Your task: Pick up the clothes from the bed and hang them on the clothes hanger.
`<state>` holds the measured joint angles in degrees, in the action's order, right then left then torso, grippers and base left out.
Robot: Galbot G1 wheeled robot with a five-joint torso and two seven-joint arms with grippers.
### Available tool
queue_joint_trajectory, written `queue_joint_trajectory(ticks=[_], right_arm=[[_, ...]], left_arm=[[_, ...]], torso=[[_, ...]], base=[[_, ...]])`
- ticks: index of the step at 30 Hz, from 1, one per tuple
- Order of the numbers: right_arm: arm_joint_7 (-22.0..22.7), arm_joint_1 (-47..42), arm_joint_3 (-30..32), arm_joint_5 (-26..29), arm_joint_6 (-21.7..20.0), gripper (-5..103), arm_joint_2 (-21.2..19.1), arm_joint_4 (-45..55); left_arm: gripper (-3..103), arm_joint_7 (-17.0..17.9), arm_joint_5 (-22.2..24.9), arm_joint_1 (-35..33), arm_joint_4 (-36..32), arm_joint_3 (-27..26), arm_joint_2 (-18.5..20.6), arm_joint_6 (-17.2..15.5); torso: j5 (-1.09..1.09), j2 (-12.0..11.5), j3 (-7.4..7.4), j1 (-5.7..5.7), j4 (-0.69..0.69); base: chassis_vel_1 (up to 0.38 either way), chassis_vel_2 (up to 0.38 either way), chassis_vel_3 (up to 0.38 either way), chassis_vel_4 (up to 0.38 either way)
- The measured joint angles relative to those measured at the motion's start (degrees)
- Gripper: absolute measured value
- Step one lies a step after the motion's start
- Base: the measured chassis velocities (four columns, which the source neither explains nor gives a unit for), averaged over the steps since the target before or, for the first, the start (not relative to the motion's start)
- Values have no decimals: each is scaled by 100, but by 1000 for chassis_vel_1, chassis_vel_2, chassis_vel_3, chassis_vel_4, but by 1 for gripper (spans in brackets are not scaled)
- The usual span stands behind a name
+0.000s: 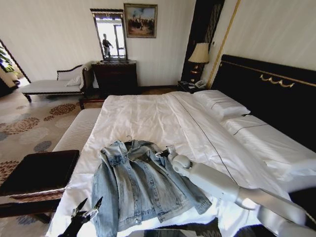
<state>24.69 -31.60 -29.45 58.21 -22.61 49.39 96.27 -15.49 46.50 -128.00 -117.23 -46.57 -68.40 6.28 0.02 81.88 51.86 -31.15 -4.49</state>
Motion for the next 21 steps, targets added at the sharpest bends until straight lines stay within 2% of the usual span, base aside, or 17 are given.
queue_joint_trajectory(ticks=[1, 5, 7, 11, 17, 21], right_arm=[[0, 0, 0, 0, 0, 100, 0, 0], [-371, -867, 710, 307, -129, 100, -616, 727], [-414, -1000, 823, 367, -157, 100, -683, 809], [-565, -1976, 1527, 1023, -476, 100, -1211, 1417], [-713, -2572, 2005, 1351, -737, 100, -1489, 1770], [-635, -2934, 2243, 1731, -1157, 100, -1660, 2117]], left_arm=[[100, 0, 0, 0, 0, 0, 0, 0], [100, 185, -18, -285, 92, 249, -69, 56], [100, 197, 13, -308, 92, 266, -82, 56], [100, 279, 118, -375, 136, 284, -113, 54], [100, 378, 328, -432, 179, 143, -29, 31], [100, 475, 507, -574, 232, 69, 9, -44]], torso=[[0, 0, 0, 0, 0], [-1, 1, 0, 1, -1], [-1, 1, 0, 1, -2], [-2, 0, 1, -1, -3], [-3, 1, 0, 0, -3], [-2, 0, 1, -1, 0]], base=[[0, 0, 0, 0], [0, 0, 0, 0], [0, 0, 0, 0], [0, 0, 0, 0], [0, 0, 0, 0], [0, 0, 0, 0]])
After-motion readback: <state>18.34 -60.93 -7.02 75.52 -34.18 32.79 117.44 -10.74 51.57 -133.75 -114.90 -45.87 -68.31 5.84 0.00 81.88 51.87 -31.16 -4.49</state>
